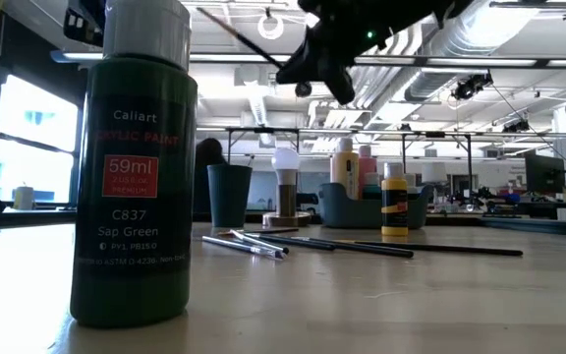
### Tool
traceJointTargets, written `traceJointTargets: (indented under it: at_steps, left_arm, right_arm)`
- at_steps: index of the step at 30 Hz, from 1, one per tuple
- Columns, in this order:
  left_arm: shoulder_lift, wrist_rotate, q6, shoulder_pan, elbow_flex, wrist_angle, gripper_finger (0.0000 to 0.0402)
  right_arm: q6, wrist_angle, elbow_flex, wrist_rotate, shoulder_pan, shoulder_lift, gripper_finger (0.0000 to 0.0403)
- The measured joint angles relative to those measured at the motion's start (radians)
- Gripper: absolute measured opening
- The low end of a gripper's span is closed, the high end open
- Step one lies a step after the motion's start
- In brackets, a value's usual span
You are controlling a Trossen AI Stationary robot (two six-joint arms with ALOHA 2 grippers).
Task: Pick & Place Paint Supplies
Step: Put the gold paintbrush into the blue cup
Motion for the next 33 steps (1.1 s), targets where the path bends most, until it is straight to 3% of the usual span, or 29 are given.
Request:
traceJointTargets:
  at_steps: [4, 7, 13, 16, 21, 25, 30, 33]
  left_arm:
    - [-0.038, -0.12, -0.037, 0.0, 0.0, -0.014, 0.0122]
    - [-0.062, -0.221, 0.033, -0.001, 0.0, -0.003, 0.0122]
    - [-0.187, -0.659, 0.167, -0.124, -0.006, 0.032, 0.0122]
    - [-0.271, -0.806, 0.213, -0.235, -0.05, 0.137, 0.0122]
    - [-0.397, -0.951, 0.391, -0.412, -0.221, 0.415, 0.0122]
    - [-0.46, -1.066, 0.512, -0.493, -0.408, 0.59, 0.0122]
    - [-0.532, -1.244, 0.564, -0.564, -0.619, 0.721, 0.0122]
    - [-0.6, -1.259, 0.618, -0.613, -0.692, 0.788, 0.0122]
  right_arm:
    - [0.008, -0.009, 0.0, 0.0, 0.002, -0.026, 0.0013]
    - [0.032, -0.018, 0.0, 0.0, 0.003, -0.036, 0.0013]
    - [0.135, -0.054, 0.0, -0.057, 0.003, -0.038, 0.0013]
    - [0.244, -0.079, 0.0, -0.152, 0.003, -0.038, 0.0013]
    - [0.426, -0.041, 0.0, -0.406, -0.022, -0.038, 0.0013]
    - [0.525, 0.037, 0.0, -0.546, -0.045, -0.038, 0.0013]
    - [0.588, 0.107, 0.0, -0.638, -0.066, -0.038, 0.0013]
    - [0.614, 0.123, 0.0, -0.666, -0.072, -0.038, 0.0013]
